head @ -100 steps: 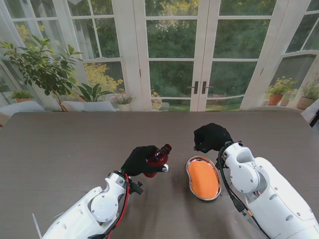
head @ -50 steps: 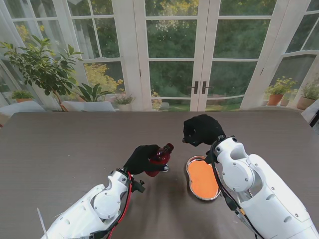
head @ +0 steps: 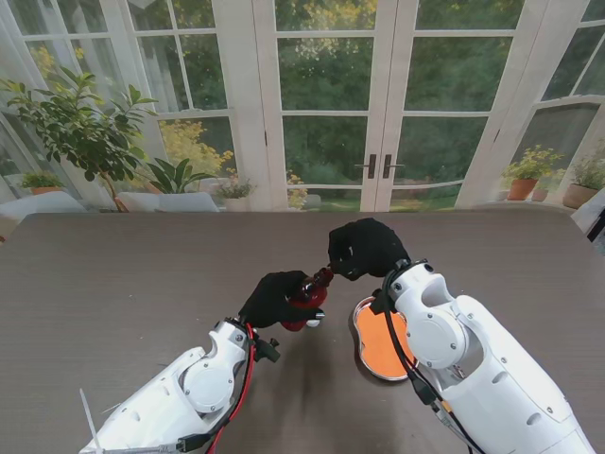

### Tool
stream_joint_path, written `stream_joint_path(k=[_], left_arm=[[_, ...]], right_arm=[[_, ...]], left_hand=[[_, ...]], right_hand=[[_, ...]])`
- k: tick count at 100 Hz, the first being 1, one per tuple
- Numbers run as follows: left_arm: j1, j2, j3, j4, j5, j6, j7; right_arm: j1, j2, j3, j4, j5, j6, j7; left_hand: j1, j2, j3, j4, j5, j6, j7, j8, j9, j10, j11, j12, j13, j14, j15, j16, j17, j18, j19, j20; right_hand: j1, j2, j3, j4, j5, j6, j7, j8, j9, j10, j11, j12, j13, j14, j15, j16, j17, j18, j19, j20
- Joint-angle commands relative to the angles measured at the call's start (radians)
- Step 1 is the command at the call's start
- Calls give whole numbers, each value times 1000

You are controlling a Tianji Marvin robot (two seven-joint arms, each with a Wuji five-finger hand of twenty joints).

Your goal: Collect the cotton balls from the tray into a sample bottle

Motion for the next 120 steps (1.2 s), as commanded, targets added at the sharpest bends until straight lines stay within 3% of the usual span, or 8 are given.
stream_joint_path(k=[1,120], left_arm=[[-5,-11,1,4,-1,-6,-12],[-29,-38,23,42,-4,-24,42]], right_arm=[[0,-8,-7,0,2,-4,12],[11,-5,-23,11,21,-14,38]], left_hand=[[240,161,270,58,154,-295,270,33,91,-162,47,20,24,-41,-1,8,-21,-78,-14,-13],[241,161,269,59,154,-296,270,33,91,-161,47,19,24,-41,-1,8,-21,-78,-14,-13]], right_hand=[[25,8,0,19,-9,25,14,28,26,7,27,14,22,-28,39,9,9,13,60,18],[19,37,-6,24,-16,26,7,25,20,5,18,14,21,-24,35,7,-1,17,56,20]])
